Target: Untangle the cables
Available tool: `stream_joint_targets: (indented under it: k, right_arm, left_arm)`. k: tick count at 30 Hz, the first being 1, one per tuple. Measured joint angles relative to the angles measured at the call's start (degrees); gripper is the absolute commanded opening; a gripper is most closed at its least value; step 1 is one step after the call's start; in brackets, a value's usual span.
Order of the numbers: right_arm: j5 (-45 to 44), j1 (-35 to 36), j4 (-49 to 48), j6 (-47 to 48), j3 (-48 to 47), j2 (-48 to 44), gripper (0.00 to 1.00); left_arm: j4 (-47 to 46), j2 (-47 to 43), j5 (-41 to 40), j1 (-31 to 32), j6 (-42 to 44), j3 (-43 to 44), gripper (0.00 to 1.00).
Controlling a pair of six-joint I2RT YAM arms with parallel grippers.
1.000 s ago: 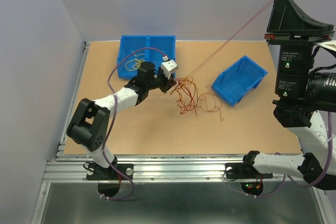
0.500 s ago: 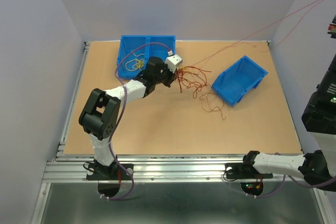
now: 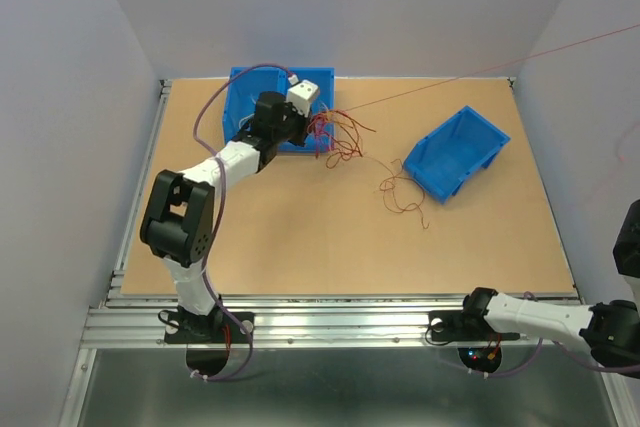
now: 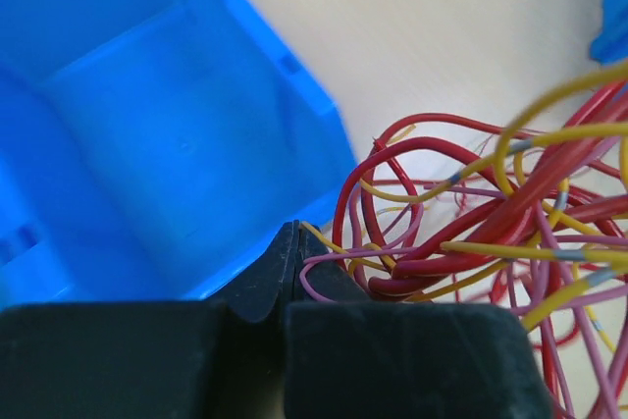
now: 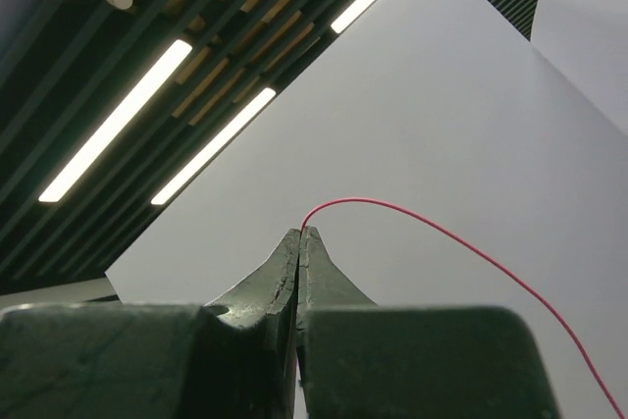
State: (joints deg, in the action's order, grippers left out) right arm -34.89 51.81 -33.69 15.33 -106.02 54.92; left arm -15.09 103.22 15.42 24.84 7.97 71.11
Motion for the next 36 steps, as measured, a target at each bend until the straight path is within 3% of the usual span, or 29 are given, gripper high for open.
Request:
stream_joint_targets:
  k: [12, 16, 17, 19, 30, 34, 36]
  right_arm:
    - [-1.40, 0.02, -4.42, 4.35, 5.31, -7.02, 0.01]
    - [-1.44, 0.02, -4.79, 5.09, 6.32, -9.40, 0.01]
    - [-1.36, 0.02, -5.64, 5.35, 6.38, -9.62, 0.01]
    - [-1.18, 0.02, -7.61, 5.77, 6.38, -10.08, 0.01]
    - [-0.26, 0.00, -14.82, 5.92, 6.14, -12.63, 0.01]
    - [0.15, 0.00, -15.15, 5.44, 8.63, -12.63, 0.01]
    - [0.39, 0.00, -15.17, 5.20, 10.47, -12.55, 0.01]
  left_arm:
    - [2.25, -26.49, 3.28, -17.51, 2.21, -11.02, 0.03]
    - [3.23, -33.57, 3.15, -23.08, 6.32, -18.64, 0.18]
    - [3.82, -34.53, 2.45, -24.35, 7.08, -20.04, 0.27]
    - [5.44, -35.95, -0.17, -28.74, 9.18, -22.95, 0.36]
    - [8.70, -36.09, -3.39, -48.04, 18.29, -26.16, 0.40]
    - [11.19, -36.41, 1.51, -50.21, 20.96, -25.83, 0.52]
    - [14.14, -37.51, 6.14, -50.07, 22.27, -25.27, 0.68]
